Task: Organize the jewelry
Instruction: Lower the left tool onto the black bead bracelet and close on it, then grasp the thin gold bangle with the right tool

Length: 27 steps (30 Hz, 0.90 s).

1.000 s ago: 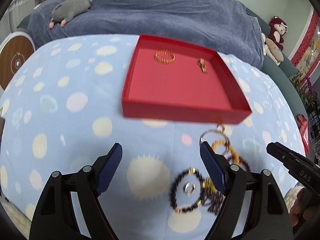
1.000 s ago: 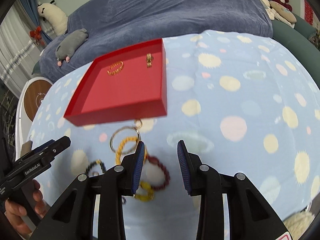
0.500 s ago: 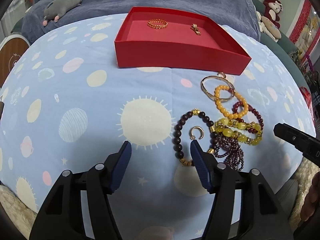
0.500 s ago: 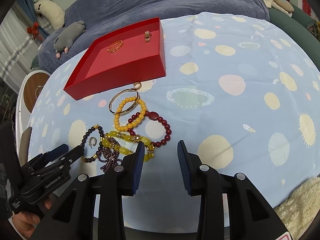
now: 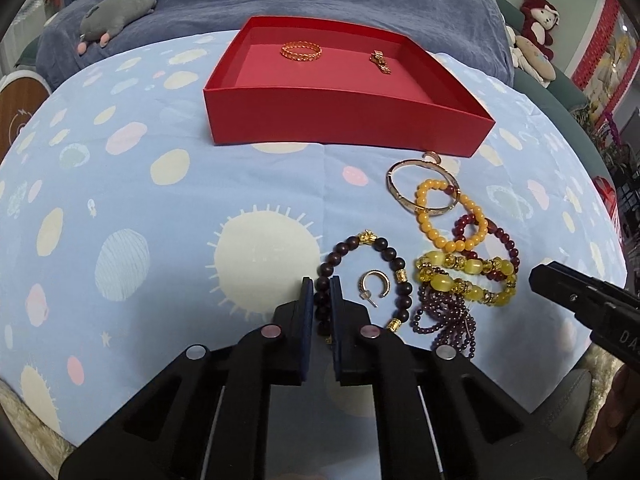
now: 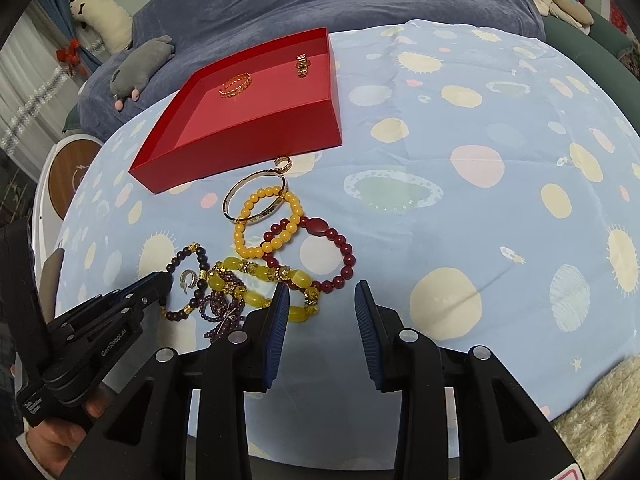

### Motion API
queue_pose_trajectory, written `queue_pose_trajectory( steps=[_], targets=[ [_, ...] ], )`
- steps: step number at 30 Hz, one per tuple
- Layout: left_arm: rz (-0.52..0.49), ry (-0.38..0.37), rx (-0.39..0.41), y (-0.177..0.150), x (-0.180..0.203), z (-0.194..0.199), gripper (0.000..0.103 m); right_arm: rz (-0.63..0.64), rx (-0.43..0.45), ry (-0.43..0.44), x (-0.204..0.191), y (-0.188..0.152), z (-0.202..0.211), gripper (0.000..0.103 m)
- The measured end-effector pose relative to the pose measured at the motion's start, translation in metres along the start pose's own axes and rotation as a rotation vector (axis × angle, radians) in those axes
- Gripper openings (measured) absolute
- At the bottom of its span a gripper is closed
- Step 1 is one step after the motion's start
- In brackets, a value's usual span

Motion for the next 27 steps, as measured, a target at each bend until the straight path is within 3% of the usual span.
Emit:
queue_pose_trajectory(
  steps=[15, 17, 19, 27],
  targets=[
    [0.108, -0.005, 0.001, 0.002, -0.034, 0.009, 0.008, 0.096, -0.007, 0.018, -0.033, 0.036, -0.031, 0.034],
    [0.114, -0.003, -0.011, -0.002, -0.036, 0.006, 0.008, 0.116, -0.017, 0.011, -0.037, 0.041, -0.041, 0.040],
    [0.118, -0.002, -0.024, -0.005, -0.037, 0.002, 0.008, 0.131, -0.016, 0.002, -0.041, 0.046, -0.048, 0.056],
    [0.137, -0.017, -0.033, -0.005, -0.039, -0.002, 0.008, 0.192, -0.072, -0.033, -0.048, 0.056, -0.084, 0.065]
  ],
)
Point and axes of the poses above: each gripper's, at about its wrist camera, not at the fingertips, and z roughly against the way its jaws point, x to its right, y to its top, the point moved 7 cm from there along -z, roughly the way its jaws point, and after that the axes turned 12 degrees about y, right-handed, at the moved point
